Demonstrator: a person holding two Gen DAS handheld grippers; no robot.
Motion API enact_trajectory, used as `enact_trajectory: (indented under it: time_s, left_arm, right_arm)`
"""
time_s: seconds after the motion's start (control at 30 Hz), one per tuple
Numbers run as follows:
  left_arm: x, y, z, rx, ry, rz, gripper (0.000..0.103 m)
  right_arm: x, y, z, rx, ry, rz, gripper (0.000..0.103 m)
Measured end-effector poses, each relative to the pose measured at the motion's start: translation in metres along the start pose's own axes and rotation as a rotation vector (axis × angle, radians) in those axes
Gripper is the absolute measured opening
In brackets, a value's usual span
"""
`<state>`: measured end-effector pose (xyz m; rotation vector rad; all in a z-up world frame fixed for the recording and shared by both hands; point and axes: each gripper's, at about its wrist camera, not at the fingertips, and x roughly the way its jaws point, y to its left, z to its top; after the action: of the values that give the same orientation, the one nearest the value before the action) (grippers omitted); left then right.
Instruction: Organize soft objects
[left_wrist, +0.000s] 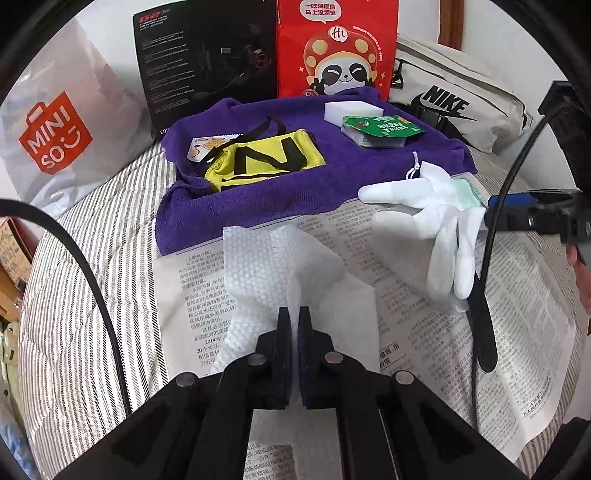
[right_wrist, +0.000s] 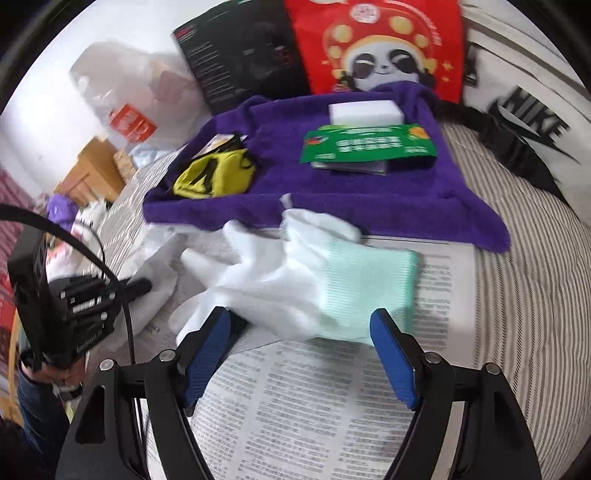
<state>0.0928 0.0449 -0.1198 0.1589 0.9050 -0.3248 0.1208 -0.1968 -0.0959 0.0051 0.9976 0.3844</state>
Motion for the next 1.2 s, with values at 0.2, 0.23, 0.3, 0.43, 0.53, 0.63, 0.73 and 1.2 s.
enact_trajectory:
  time_s: [0.2,0.23,0.3,0.43,0.53,0.63,0.73,1.2]
  left_arm:
    - [0.000,0.003,0.002,-0.024,0.005,-0.013,0.004]
    - [0.000,0.003,0.002,-0.027,0.007,-0.014,0.004]
    - [0.000,0.003,0.001,-0.028,0.004,-0.012,0.004]
    - [-0.001,0.003,0.000,-0.031,0.000,-0.013,0.004]
    - [-0.001,0.004,0.000,-0.041,-0.002,-0.018,0.004]
    - [-0.002,0.004,-0.001,-0.041,-0.007,-0.019,0.004]
    - [-0.002,0.006,-0.001,-0.050,-0.006,-0.026,0.004]
    - [-0.005,0.012,-0.003,-0.101,0.020,-0.084,0.005]
  right_arm:
    - [0.016,0.010,0.006,0.026,0.003,0.053,0.086]
    - [0.021,0.009,0.008,0.049,0.007,0.054,0.087]
    - [0.031,0.012,0.010,0.061,0.014,0.018,0.088]
    - [0.042,0.029,0.010,-0.034,-0.017,-0.099,0.089]
    - [0.046,0.039,0.005,-0.124,-0.046,-0.172,0.067]
    - [0.039,0.034,0.006,-0.100,-0.050,-0.115,0.025]
    - [0.031,0.024,0.008,-0.051,-0.040,-0.057,0.018]
    - [-0.002,-0.007,-0.006,0.052,-0.008,-0.004,0.024]
